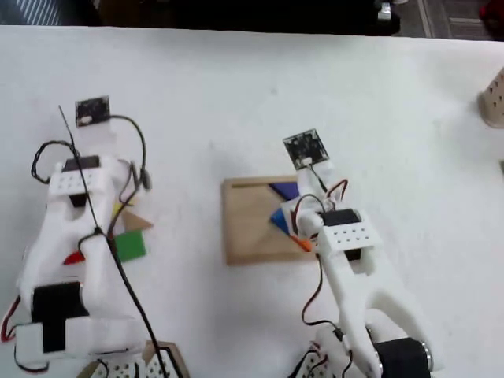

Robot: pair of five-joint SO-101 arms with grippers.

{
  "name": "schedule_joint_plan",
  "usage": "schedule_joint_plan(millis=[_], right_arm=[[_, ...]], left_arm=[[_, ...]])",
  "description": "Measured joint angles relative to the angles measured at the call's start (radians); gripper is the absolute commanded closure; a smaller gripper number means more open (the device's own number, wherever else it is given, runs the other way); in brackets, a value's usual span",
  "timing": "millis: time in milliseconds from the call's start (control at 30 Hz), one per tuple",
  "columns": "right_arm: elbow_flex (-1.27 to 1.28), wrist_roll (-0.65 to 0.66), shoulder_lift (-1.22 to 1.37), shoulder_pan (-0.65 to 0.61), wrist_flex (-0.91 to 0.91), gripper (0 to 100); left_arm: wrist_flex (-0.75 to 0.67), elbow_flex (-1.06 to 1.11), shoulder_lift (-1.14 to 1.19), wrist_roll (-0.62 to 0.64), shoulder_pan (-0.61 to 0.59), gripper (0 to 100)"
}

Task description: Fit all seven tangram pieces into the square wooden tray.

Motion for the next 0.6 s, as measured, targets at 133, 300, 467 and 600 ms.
schedule_joint_plan(millis=[133,300,467,600], right_arm=[[0.000,0.002,0.000,0.000,0.000,98.1],[0.000,0.002,0.000,0.000,0.000,98.1],[0.000,0.002,0.000,0.000,0.000,98.1],[0.000,0.002,0.000,0.000,0.000,98.1]], left_arm=[[0.066,0.124,-0.130,-0.092,0.000,80],[0.066,0.302,-0.252,-0.121,0.000,80],[0.048,0.325,-0.273,-0.123,0.003,81],[0.000,0.348,-0.270,-0.089,0.057,81]])
